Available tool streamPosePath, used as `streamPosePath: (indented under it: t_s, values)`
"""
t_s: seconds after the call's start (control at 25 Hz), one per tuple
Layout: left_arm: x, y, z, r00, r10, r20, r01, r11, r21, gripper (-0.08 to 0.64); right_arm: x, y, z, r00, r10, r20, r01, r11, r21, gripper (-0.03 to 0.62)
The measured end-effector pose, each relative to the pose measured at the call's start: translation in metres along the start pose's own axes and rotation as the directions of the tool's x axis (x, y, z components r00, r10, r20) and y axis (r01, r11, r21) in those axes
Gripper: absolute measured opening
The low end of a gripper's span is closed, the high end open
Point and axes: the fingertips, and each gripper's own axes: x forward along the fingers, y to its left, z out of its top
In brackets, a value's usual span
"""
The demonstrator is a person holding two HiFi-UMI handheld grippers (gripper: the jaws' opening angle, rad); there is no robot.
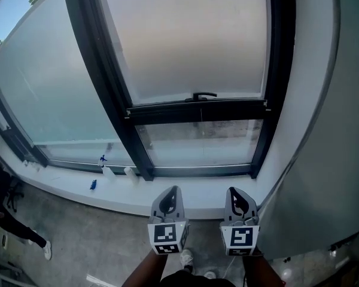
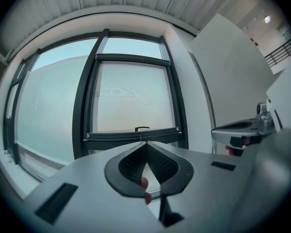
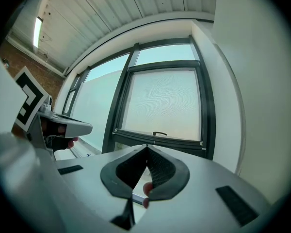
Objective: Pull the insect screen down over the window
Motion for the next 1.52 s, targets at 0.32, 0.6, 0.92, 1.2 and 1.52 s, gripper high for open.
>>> streamPosePath:
  t_s: [0.32, 0.6, 0.92, 1.2, 1.52]
  values:
    - [-0.041, -0.016, -0.012, 0.999, -0.016, -0.033, 0.016, 1.000, -0.001, 0.003, -0.040, 0.000, -0.019, 0.999, -0.006, -0.040, 0.006, 1.000, 0.006, 0.005]
    - [-0.058, -0.015, -0.016, 0.998, -0.052, -0.026, 0.052, 0.998, -0.022, 0.003, -0.055, 0.013, -0.020, 0.998, -0.023, -0.050, 0.024, 1.000, 0.012, 0.005]
    - [-0.081, 0.015, -0.025, 0.997, -0.059, -0.043, 0.057, 0.997, -0.045, 0.003, -0.068, 0.053, -0.014, 1.000, -0.007, -0.027, 0.005, 0.999, -0.044, 0.005]
    - [-0.099, 0.025, -0.033, 0.995, -0.092, -0.042, 0.091, 0.995, -0.037, 0.003, -0.071, 0.085, -0.007, 1.000, 0.009, -0.025, -0.010, 0.998, -0.062, 0.003]
    - [-0.111, 0.033, -0.034, 0.995, -0.094, -0.037, 0.093, 0.995, -0.031, 0.003, -0.079, 0.096, -0.005, 0.999, -0.035, -0.029, 0.035, 0.999, 0.013, 0.003]
